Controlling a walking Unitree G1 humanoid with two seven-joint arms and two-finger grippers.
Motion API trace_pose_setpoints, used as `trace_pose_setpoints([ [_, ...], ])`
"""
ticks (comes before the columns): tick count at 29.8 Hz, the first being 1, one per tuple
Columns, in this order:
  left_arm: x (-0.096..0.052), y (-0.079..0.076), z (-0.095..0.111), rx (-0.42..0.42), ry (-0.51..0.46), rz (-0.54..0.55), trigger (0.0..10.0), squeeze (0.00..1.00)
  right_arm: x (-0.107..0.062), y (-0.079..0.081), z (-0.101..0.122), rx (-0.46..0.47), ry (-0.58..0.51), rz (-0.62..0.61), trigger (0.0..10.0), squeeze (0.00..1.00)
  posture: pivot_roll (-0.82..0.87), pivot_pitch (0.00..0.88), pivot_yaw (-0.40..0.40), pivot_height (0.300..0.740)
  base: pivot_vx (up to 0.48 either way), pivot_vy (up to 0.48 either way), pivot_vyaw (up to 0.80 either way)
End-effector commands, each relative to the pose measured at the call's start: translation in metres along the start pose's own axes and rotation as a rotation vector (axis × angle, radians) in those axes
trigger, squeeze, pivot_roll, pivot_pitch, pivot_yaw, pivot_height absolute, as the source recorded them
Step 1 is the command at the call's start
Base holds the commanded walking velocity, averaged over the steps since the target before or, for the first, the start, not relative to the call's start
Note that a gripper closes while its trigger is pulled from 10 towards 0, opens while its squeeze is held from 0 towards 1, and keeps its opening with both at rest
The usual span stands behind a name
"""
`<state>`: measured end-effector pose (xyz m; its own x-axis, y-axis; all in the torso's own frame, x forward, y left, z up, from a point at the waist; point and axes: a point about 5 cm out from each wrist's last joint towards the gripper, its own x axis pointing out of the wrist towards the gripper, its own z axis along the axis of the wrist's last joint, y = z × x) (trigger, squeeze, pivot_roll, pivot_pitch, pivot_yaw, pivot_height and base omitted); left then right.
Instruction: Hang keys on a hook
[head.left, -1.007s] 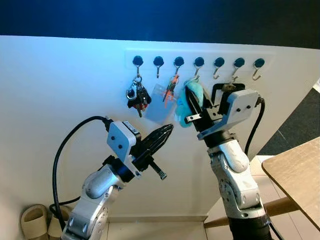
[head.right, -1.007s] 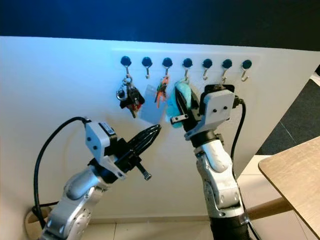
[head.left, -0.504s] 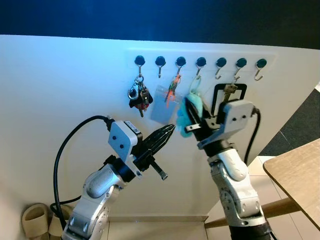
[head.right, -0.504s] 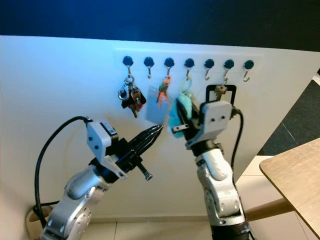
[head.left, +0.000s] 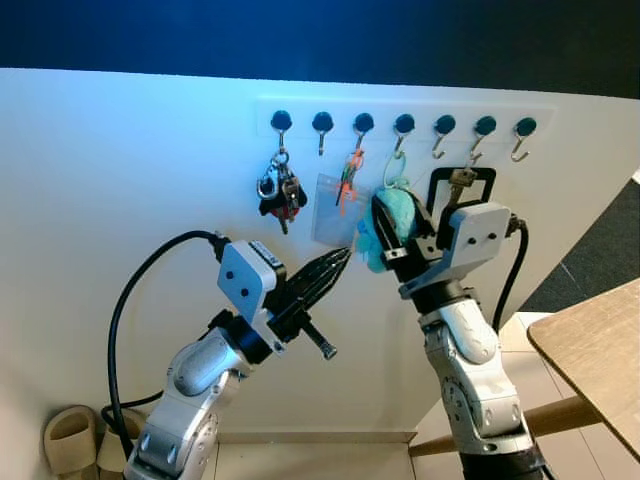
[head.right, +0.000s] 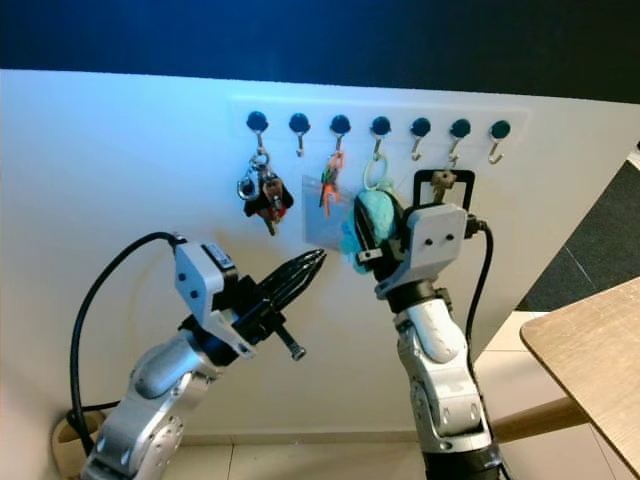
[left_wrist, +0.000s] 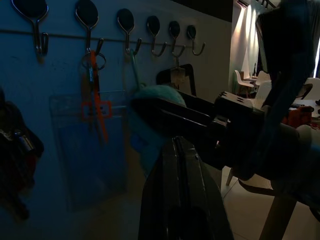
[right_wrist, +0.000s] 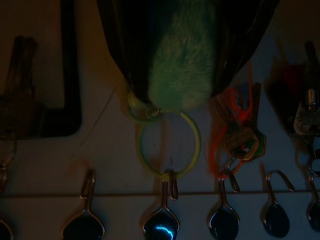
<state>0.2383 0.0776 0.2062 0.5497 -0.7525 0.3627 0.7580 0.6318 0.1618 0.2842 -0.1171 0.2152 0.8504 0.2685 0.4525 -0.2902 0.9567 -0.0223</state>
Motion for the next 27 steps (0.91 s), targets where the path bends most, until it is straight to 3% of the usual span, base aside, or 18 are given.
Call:
trace_pose_setpoints([
  [1,0.001,-0.003,0.005,0.022,-0.007,-0.018,10.0,0.0,-0.008,-0.004,-0.015,0.001,0.076,-0.027,10.0,0.18,0.05,0.064,-0.054,0.74,0.0,0.0,0.0],
  [2,0.001,-0.003,0.005,0.021,-0.007,-0.018,10.0,0.0,-0.009,-0.005,-0.015,0.006,0.071,-0.033,10.0,0.66,0.05,0.064,-0.054,0.74,0.0,0.0,0.0],
  [3,0.001,-0.003,0.005,0.021,-0.007,-0.018,10.0,0.0,-0.009,-0.005,-0.015,0.006,0.071,-0.033,10.0,0.66,0.05,0.064,-0.054,0.74,0.0,0.0,0.0],
  [4,0.001,-0.003,0.005,0.022,-0.007,-0.018,10.0,0.0,-0.009,-0.006,-0.014,0.009,0.067,-0.038,10.0,1.0,0.05,0.065,-0.053,0.74,0.0,0.0,0.0],
  [8,0.001,-0.003,0.005,0.022,-0.007,-0.019,10.0,0.0,-0.011,-0.008,-0.015,0.005,0.066,-0.053,10.0,1.0,0.05,0.066,-0.052,0.74,0.0,0.0,0.0],
  [9,0.001,-0.003,0.005,0.023,-0.008,-0.019,10.0,0.0,-0.011,-0.008,-0.015,-0.001,0.07,-0.056,10.0,0.69,0.05,0.066,-0.053,0.74,0.0,0.0,0.0],
  [10,0.001,-0.003,0.005,0.023,-0.008,-0.019,10.0,0.0,-0.011,-0.008,-0.015,-0.001,0.07,-0.056,10.0,0.69,0.05,0.066,-0.053,0.74,0.0,0.0,0.0],
  [11,0.001,-0.003,0.005,0.023,-0.007,-0.019,10.0,0.0,-0.012,-0.009,-0.017,-0.007,0.076,-0.059,10.0,0.0,0.05,0.067,-0.053,0.74,0.0,0.0,0.0],
  [15,0.001,-0.003,0.004,0.025,-0.004,-0.019,10.0,0.0,-0.015,-0.01,-0.021,-0.006,0.093,-0.066,10.0,0.0,0.05,0.068,-0.054,0.74,0.0,0.0,0.0],
  [17,-0.002,-0.004,0.001,0.026,0.011,-0.017,10.0,0.0,-0.032,-0.016,-0.041,0.023,0.171,-0.094,10.0,0.0,0.05,0.068,-0.056,0.74,0.0,0.0,0.0],
  [18,-0.002,-0.004,0.001,0.026,0.011,-0.017,10.0,0.0,-0.032,-0.016,-0.041,0.023,0.171,-0.094,10.0,0.0,0.05,0.068,-0.056,0.74,0.0,0.0,0.0],
  [21,-0.006,-0.005,-0.004,0.026,0.035,-0.019,10.0,0.0,-0.066,-0.025,-0.076,0.041,0.345,-0.123,10.0,0.0,0.05,0.069,-0.057,0.74,0.0,0.0,0.0],
  [22,-0.006,-0.005,-0.004,0.026,0.035,-0.019,10.0,0.0,-0.066,-0.025,-0.076,0.041,0.345,-0.123,10.0,0.0,0.05,0.069,-0.057,0.74,0.0,0.0,0.0],
  [25,-0.011,-0.005,-0.01,0.025,0.063,-0.013,10.0,0.0,-0.111,-0.035,-0.112,0.038,0.536,-0.149,10.0,0.0,0.05,0.068,-0.055,0.74,0.0,0.0,0.0],
  [26,-0.011,-0.005,-0.01,0.025,0.063,-0.013,10.0,0.0,-0.111,-0.035,-0.112,0.038,0.536,-0.149,10.0,0.0,0.05,0.068,-0.055,0.74,0.0,0.0,0.0],
  [27,-0.015,-0.004,-0.014,0.027,0.077,0.003,10.0,0.0,-0.127,-0.037,-0.124,0.032,0.613,-0.154,10.0,0.0,0.05,0.068,-0.054,0.74,0.0,0.0,0.0],
])
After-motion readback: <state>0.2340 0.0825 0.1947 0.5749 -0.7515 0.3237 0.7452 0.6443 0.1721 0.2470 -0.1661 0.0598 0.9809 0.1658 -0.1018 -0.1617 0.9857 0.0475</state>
